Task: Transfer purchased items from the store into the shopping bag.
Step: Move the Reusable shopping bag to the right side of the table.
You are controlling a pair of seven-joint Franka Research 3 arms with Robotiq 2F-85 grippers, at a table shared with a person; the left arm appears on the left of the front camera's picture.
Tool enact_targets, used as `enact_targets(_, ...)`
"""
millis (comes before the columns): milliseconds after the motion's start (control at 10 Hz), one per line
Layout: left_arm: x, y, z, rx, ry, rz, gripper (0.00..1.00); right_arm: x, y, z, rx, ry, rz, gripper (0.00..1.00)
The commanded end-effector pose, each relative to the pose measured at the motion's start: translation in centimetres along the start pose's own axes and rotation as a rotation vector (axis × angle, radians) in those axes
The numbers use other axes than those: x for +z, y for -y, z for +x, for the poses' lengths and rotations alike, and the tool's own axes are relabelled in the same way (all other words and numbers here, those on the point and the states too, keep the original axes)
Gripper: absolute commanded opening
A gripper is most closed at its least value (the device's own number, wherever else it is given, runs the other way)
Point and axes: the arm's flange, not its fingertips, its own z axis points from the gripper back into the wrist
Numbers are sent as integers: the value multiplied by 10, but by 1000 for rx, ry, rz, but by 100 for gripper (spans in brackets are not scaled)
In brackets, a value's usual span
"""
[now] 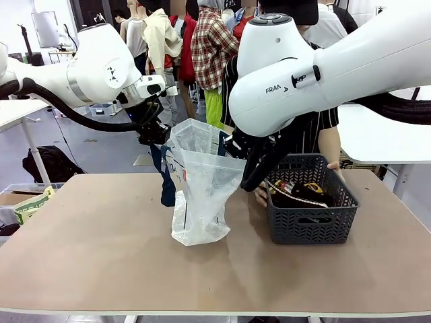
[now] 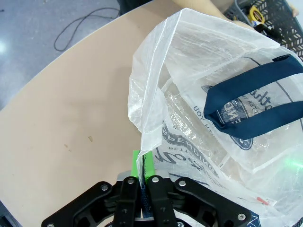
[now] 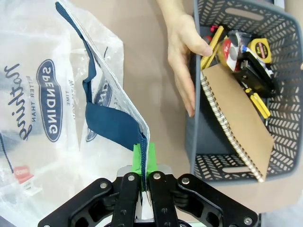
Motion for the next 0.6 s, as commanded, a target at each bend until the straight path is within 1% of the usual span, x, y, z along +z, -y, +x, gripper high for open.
enact_targets(0,3,-2,1,0,-12,19,0,1,2,-2,-1,-4,-6,0)
enact_targets(500,3,-2,1,0,-12,19,0,1,2,-2,-1,-4,-6,0)
